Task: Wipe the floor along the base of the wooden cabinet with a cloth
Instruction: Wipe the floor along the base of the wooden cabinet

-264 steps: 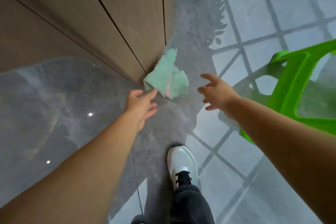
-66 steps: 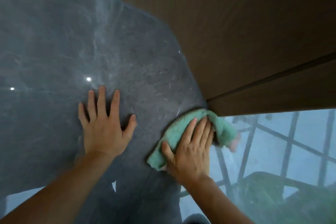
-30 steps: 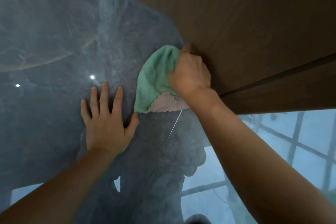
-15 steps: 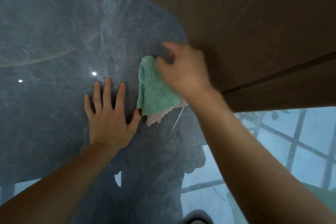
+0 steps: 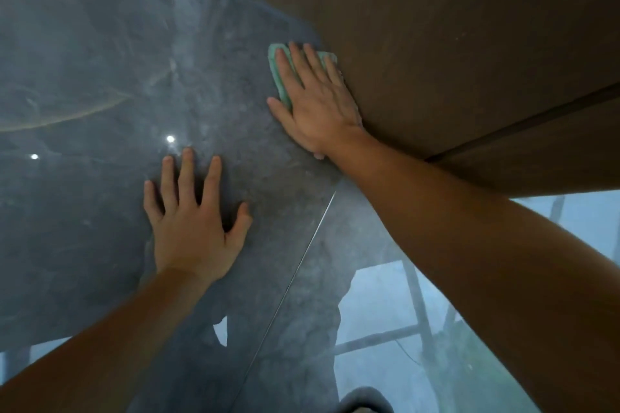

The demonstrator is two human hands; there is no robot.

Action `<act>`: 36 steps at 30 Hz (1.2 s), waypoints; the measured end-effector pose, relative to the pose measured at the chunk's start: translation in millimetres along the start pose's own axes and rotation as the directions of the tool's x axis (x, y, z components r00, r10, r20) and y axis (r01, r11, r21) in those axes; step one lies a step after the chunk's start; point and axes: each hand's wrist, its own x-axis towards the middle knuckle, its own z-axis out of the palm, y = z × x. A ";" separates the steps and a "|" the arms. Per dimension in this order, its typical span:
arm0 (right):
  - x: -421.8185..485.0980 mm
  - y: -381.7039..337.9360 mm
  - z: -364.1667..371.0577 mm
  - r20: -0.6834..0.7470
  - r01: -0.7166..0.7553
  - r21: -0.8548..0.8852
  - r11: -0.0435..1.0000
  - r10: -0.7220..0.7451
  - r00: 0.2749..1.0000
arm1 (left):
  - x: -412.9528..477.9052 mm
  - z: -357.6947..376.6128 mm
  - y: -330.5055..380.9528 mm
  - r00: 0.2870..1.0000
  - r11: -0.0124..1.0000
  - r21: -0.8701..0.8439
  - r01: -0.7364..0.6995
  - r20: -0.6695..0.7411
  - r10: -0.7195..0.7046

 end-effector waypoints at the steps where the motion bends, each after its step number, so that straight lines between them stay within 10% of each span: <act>1: -9.3 -1.0 0.2 -0.006 0.001 0.000 1.000 -0.001 1.000 | -0.5 -0.7 0.1 1.000 1.000 -0.003 -0.001 0.003 0.001; 9: -217.2 -16.6 26.0 0.038 -0.161 0.102 0.982 0.157 0.987 | -2.5 -1.5 3.1 1.000 1.000 -0.005 -0.016 -0.005 0.016; 16: -56.6 3.6 -1.2 0.059 -0.065 0.000 0.998 0.065 0.996 | -3.8 -4.0 6.6 1.000 1.000 0.009 -0.014 0.010 0.014; 22: -195.1 14.1 13.0 -0.034 0.008 0.126 0.992 -0.004 0.999 | -10.0 -25.2 32.6 0.996 0.998 -0.051 0.039 0.088 -0.034; 28: -278.9 138.2 12.4 0.117 0.324 -0.007 0.946 -0.321 0.940 | -47.9 -7.5 105.3 0.927 0.937 -0.096 -0.336 0.141 0.347; 32: -288.2 247.0 -3.5 0.101 -0.314 -0.021 0.949 0.315 0.944 | -72.1 8.4 146.4 0.960 0.971 0.028 -0.235 0.164 0.228; 34: -279.1 242.2 -4.0 0.059 -0.708 0.180 0.683 0.711 0.701 | -73.6 14.1 145.3 0.971 0.976 0.045 -0.215 0.121 0.208; 36: -255.5 191.8 0.1 0.054 -0.804 0.306 0.511 0.833 0.550 | -72.3 17.4 143.8 0.972 0.974 0.037 -0.222 0.086 0.218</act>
